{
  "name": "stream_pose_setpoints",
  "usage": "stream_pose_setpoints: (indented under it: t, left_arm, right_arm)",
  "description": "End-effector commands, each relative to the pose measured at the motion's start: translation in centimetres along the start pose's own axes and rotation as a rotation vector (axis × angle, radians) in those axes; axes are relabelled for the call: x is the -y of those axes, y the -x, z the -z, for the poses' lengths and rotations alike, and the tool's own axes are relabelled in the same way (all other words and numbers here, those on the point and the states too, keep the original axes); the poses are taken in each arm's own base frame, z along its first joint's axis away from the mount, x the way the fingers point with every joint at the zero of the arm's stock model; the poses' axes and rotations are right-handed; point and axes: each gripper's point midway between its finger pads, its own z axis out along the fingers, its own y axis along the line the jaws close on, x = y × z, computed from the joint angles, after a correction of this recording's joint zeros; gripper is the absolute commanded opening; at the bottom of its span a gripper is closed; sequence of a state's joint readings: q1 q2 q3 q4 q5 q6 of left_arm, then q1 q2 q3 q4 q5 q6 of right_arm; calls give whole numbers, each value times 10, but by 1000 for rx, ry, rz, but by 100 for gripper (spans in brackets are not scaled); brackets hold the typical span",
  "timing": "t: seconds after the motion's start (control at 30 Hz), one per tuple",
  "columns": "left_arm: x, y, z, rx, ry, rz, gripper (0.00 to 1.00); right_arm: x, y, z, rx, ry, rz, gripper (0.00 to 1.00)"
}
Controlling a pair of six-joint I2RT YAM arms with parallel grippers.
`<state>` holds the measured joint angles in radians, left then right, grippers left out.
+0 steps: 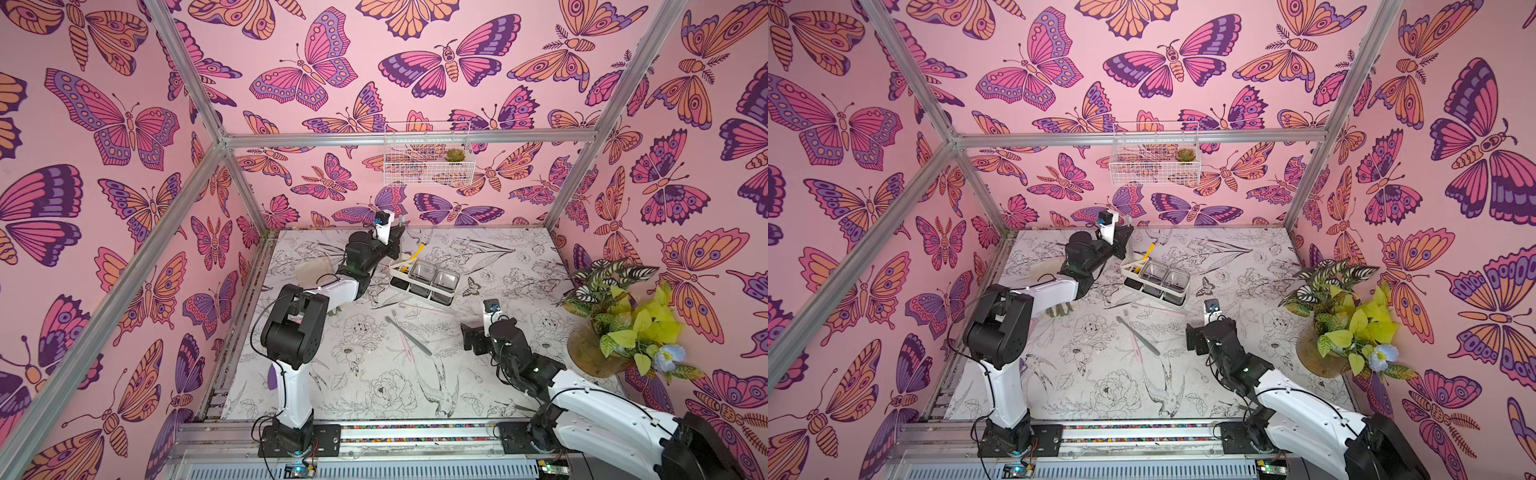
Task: Place the toothbrush into the toothbrush holder
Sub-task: Place the toothbrush in the toothbrush holder.
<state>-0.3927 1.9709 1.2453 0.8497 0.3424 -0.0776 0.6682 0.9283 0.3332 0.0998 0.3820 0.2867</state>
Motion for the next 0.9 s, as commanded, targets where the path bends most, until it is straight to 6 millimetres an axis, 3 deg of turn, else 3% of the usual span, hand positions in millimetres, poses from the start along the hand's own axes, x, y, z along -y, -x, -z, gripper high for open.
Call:
stream_pose_setpoints:
  t: [0.0, 0.43, 0.87]
  left_arm:
    - [9, -19, 2, -16, -64, 32, 0]
    - [6, -47, 6, -74, -41, -18, 0]
    - [-12, -94, 4, -169, -1, -38, 0]
  right_arm:
    - [-1, 19, 1, 42, -11, -12, 97]
    - [2, 20, 2, 48, -23, -8, 96]
    - [1, 17, -2, 39, -26, 0, 96]
